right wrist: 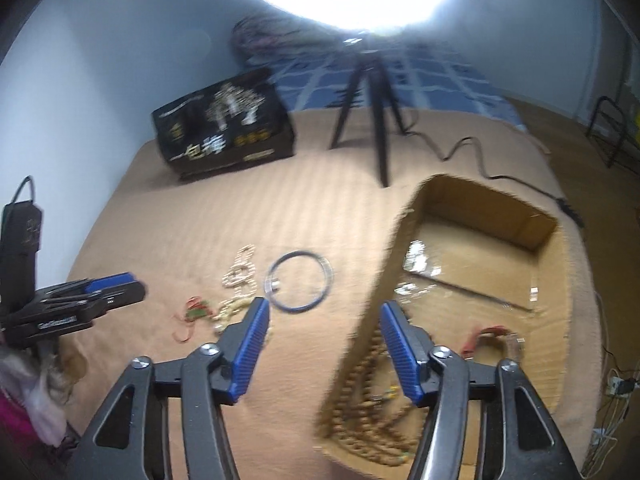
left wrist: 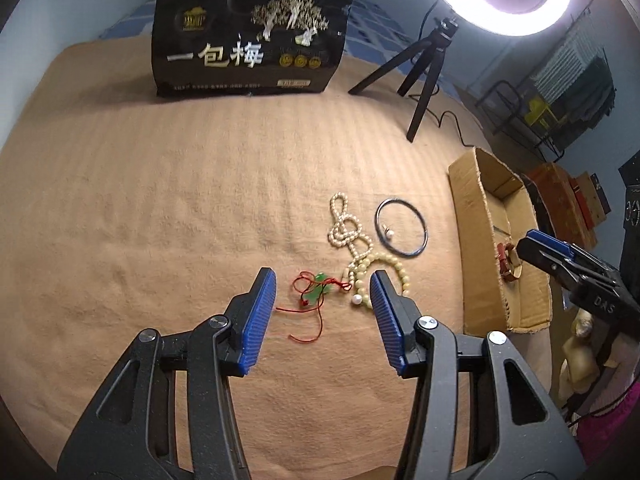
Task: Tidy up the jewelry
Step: 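Move both tools back toward the jade pendant and cream bracelet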
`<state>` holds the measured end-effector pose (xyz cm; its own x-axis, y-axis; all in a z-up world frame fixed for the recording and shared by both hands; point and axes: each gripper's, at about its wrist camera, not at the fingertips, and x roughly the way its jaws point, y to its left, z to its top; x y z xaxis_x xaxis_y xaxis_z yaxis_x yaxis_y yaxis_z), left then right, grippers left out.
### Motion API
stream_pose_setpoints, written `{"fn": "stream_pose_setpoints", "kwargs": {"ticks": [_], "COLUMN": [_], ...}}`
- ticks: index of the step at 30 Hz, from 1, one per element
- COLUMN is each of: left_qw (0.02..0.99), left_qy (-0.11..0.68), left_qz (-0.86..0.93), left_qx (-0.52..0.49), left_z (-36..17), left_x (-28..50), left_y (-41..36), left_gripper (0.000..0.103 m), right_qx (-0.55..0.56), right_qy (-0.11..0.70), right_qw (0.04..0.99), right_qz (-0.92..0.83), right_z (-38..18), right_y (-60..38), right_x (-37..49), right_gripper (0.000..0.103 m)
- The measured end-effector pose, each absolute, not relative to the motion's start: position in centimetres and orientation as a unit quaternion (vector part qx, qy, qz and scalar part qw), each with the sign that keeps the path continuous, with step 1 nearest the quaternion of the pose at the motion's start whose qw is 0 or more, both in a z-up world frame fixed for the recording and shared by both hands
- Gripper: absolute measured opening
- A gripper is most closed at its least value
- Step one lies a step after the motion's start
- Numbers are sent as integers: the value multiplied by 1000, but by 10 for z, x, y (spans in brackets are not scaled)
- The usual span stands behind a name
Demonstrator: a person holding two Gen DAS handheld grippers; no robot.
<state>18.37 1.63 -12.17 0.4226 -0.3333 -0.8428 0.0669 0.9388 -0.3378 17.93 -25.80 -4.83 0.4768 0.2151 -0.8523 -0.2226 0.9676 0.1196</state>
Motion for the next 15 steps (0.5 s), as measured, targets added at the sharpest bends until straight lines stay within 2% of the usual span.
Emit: {"fn": "stream_pose_setpoints", "kwargs": {"ticks": [4, 6, 9, 11, 15], "left_qw": [823, 820, 817, 813, 811], "left_qy": [540, 544, 548, 552, 555], "left_qz": [-135, -144, -158, -169, -180], "left_qx": [-115, -106, -86, -71, -42], "left_z": [-136, -142, -150, -155, -160], "left_x": [188, 190, 190, 190, 188], "left_y": [14, 10, 4, -2, -10], "left_gripper": [32, 32, 31, 28, 28], "right_qx": [-10, -11, -16, -22, -32], "right_qy": [513, 524, 543, 546, 552], "right_qw": [845, 837, 823, 821, 817], "right_qz": [150, 156, 164, 163, 163], "right_z": [-59, -66, -79, -82, -92], "right_y": [-241, -234, -221, -218, -207], "right_x": [176, 173, 170, 170, 173], "right_gripper": [51, 45, 43, 38, 37]}}
